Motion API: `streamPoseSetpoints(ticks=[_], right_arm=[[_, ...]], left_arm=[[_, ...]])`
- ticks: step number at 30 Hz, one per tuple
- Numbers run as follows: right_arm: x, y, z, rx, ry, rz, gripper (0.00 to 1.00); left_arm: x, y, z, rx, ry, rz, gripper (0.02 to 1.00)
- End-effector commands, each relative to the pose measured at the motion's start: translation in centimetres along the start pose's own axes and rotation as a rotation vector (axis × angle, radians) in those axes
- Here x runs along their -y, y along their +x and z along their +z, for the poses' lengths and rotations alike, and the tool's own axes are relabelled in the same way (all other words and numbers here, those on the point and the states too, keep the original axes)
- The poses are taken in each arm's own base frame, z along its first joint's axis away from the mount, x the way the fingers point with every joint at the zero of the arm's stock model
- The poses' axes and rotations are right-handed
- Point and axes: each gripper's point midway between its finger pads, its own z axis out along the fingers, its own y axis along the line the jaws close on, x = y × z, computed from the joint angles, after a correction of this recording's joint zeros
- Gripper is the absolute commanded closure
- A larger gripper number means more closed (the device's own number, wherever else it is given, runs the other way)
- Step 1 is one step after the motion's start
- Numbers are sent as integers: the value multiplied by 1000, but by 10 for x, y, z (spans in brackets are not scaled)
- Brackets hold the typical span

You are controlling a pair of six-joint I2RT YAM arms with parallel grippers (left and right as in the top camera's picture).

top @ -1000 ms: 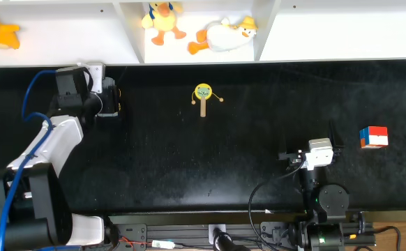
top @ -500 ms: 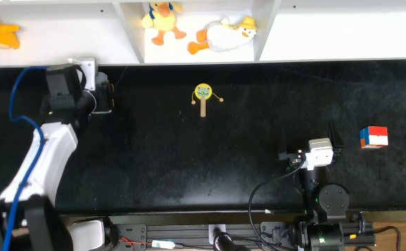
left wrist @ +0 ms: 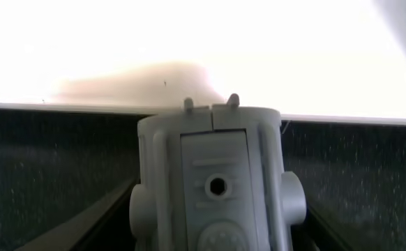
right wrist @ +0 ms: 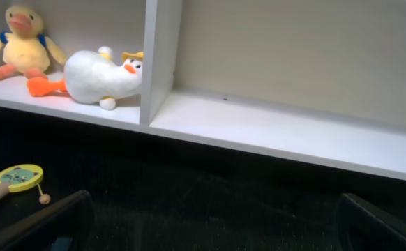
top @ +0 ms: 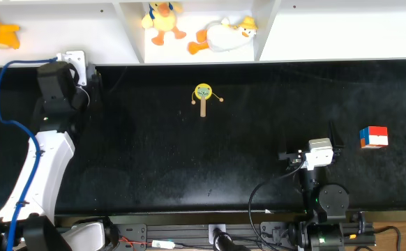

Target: Store Toys

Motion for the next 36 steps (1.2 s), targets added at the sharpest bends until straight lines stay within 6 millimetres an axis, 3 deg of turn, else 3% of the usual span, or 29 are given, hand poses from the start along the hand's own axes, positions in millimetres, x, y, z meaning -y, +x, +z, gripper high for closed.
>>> streamPoseSetpoints(ticks=[1,6,22,36], right_arm=[[0,5,1,-5,-2,-3,7],[0,5,1,-5,-2,-3,5],[0,4,1,-5,-1,-3,7],[0,5,1,-5,-2,-3,5]], left_arm=[[-6,-29,-6,89,-21,-13,879],[-10,-34,1,97,-11,-22,912],[-28,-76,29,125,-23,9,950],[-38,-78,59,114,17,-19,961]])
